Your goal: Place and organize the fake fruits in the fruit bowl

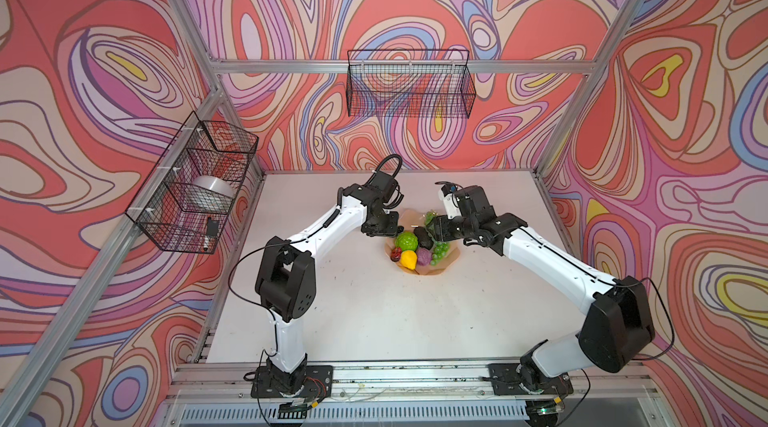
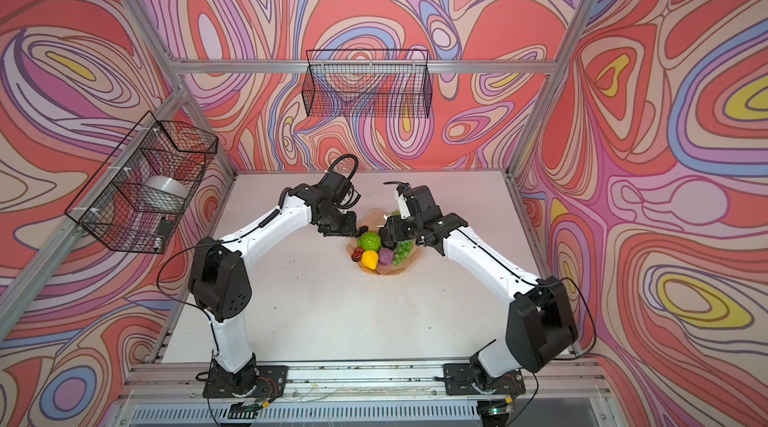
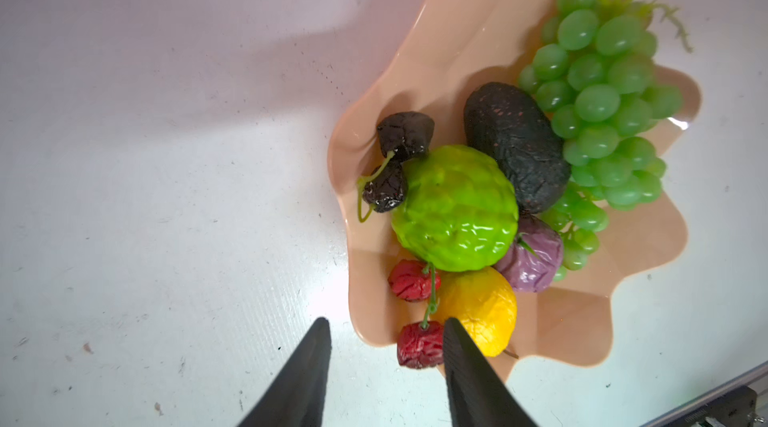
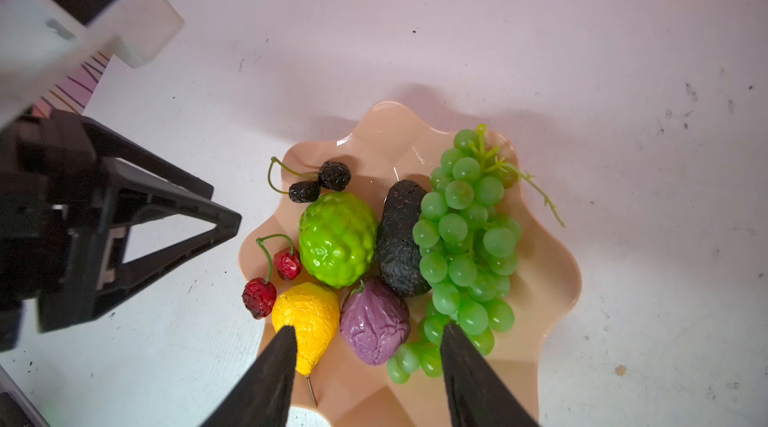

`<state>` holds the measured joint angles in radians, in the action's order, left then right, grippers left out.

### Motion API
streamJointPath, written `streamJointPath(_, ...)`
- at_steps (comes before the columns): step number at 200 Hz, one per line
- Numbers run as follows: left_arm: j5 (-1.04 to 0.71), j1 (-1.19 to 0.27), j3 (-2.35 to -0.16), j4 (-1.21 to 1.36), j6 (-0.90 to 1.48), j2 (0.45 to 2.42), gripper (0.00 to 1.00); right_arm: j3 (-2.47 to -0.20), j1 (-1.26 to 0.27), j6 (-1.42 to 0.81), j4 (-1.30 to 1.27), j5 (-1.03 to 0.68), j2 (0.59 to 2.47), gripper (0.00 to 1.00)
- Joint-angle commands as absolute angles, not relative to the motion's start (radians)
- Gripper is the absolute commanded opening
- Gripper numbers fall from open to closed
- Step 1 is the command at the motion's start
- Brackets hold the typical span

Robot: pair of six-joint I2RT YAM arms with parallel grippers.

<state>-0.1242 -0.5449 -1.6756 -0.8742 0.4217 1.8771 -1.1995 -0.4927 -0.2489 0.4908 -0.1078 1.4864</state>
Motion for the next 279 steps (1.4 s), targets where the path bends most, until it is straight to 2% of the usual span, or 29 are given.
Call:
streamJointPath(1,-0.093,-0.545,-1.668,-0.926,0.414,1.817,0.56,-1.239,-0.499,-0.239,0.512,-0.072,1.438,0.59)
streamJointPath(30,-0.082,-0.541,-1.555,-0.898,0.432,1.689,0.75,-1.245,-0.499,-0.227,0.53,-0.026,1.396,0.6)
streamJointPath(45,-0.039,-0.536,-1.459,-0.858,0.445,1.599,0.9,-1.258,-0.5,-0.22,0.554,0.006,1.373,0.64)
streamJointPath(55,-0.015,-0.526,-1.396,-0.841,0.458,1.546,0.95,-1.262,-0.499,-0.214,0.569,0.044,1.356,0.68)
streamJointPath(84,0.047,-0.479,-1.244,-0.794,0.492,1.405,0.98,-1.231,-0.497,-0.177,0.571,0.218,1.267,0.86)
streamJointPath(98,0.087,-0.449,-1.183,-0.763,0.49,1.344,0.99,-1.182,-0.492,-0.128,0.512,0.295,1.202,0.88)
streamJointPath(109,0.119,-0.427,-1.131,-0.728,0.476,1.303,1.0,-1.099,-0.478,-0.079,0.385,0.323,1.132,0.98)
streamJointPath(139,0.279,-0.385,-0.925,-0.497,0.396,1.141,1.0,-0.816,-0.363,0.042,-0.013,0.251,0.985,0.98)
streamJointPath(161,0.383,-0.373,-0.687,-0.172,0.263,0.996,1.0,-0.785,-0.24,-0.001,-0.047,0.172,1.029,0.98)
streamJointPath(174,0.447,-0.358,-0.57,-0.013,0.175,0.957,1.0,-0.743,-0.22,0.006,-0.123,0.2,1.06,0.98)
streamJointPath(190,0.498,-0.33,-0.46,0.125,0.104,0.976,1.0,-0.652,-0.18,0.013,-0.268,0.209,1.103,0.98)
streamJointPath(203,0.488,-0.297,-0.406,0.246,0.074,1.031,1.0,-0.586,-0.116,-0.042,-0.368,0.148,1.146,0.98)
streamJointPath(229,0.415,-0.227,-0.337,0.471,0.053,1.17,1.0,-0.513,-0.034,-0.082,-0.53,0.118,1.248,0.98)
streamJointPath(262,0.306,-0.159,-0.319,0.715,0.067,1.29,1.0,-0.438,-0.026,-0.034,-0.699,0.066,1.4,0.98)
streamJointPath(279,0.297,-0.155,-0.385,0.654,0.018,1.342,1.0,-0.388,-0.022,-0.018,-0.874,0.083,1.48,0.98)
